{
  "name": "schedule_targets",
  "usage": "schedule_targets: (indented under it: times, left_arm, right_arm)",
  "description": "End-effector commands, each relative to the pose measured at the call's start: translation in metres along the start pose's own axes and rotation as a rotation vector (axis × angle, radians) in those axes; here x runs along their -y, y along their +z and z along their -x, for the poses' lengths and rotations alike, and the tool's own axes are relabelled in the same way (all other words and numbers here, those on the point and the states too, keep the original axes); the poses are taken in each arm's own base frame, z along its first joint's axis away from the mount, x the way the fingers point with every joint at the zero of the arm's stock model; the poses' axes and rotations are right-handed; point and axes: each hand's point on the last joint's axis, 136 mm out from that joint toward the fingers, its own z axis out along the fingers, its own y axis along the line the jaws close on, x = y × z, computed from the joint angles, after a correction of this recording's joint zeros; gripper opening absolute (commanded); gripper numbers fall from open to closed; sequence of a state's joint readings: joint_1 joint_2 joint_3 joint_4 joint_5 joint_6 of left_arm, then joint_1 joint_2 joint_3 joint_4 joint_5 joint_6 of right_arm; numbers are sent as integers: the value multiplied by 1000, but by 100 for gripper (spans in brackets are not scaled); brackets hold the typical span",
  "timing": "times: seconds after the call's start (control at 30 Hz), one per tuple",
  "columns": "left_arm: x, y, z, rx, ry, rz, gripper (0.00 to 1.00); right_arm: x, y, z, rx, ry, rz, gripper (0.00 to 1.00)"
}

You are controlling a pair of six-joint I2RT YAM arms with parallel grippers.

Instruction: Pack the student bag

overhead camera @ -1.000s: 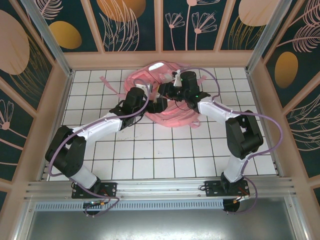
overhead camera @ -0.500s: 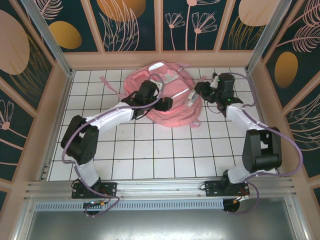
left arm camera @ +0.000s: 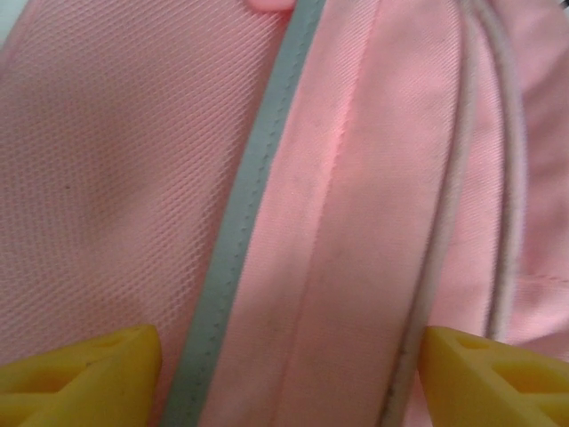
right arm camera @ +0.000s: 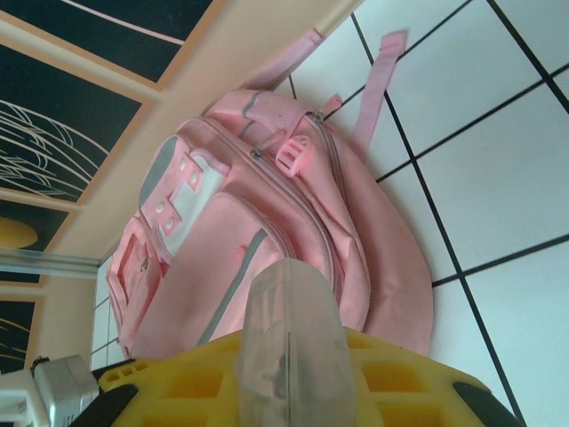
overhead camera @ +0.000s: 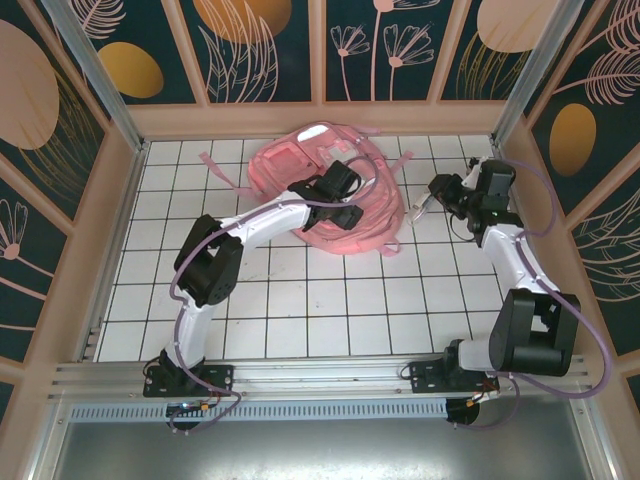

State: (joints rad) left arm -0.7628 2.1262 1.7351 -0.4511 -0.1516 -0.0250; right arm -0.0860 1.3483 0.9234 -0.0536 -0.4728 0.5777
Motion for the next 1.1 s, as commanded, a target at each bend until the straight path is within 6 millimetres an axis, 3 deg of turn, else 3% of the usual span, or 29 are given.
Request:
schedule_targets:
  times: [0.0,0.33,0.5,0.57,0.6,0.9,1.07]
  left_arm:
    - [-20,6,-18,-88,113,147,75]
    - [-30,10,-30,-119,175,241,72]
    - [-29,5,-21,-77,167,232,38]
    - [-22,1,-13,-51,151,190,17]
    - [-20,-2,-9,-39,140,174,1]
    - [-8,-40,43,87,3,64,0]
    - [-7,-59,67,126,-188,-22,0]
  right_arm:
    - [-3,-7,0,5,-20,24,10]
    - [-4,-7,-1,11,-4,42,10]
    - [-4,-7,-1,11,-4,43,10]
    - [-6,-7,-1,9,-1,50,10]
    - [-6,-7,-2,8,1,55,10]
    - [-16,6,-16,-4,75,129,9]
    - [-31,26,-31,-24,142,195,10]
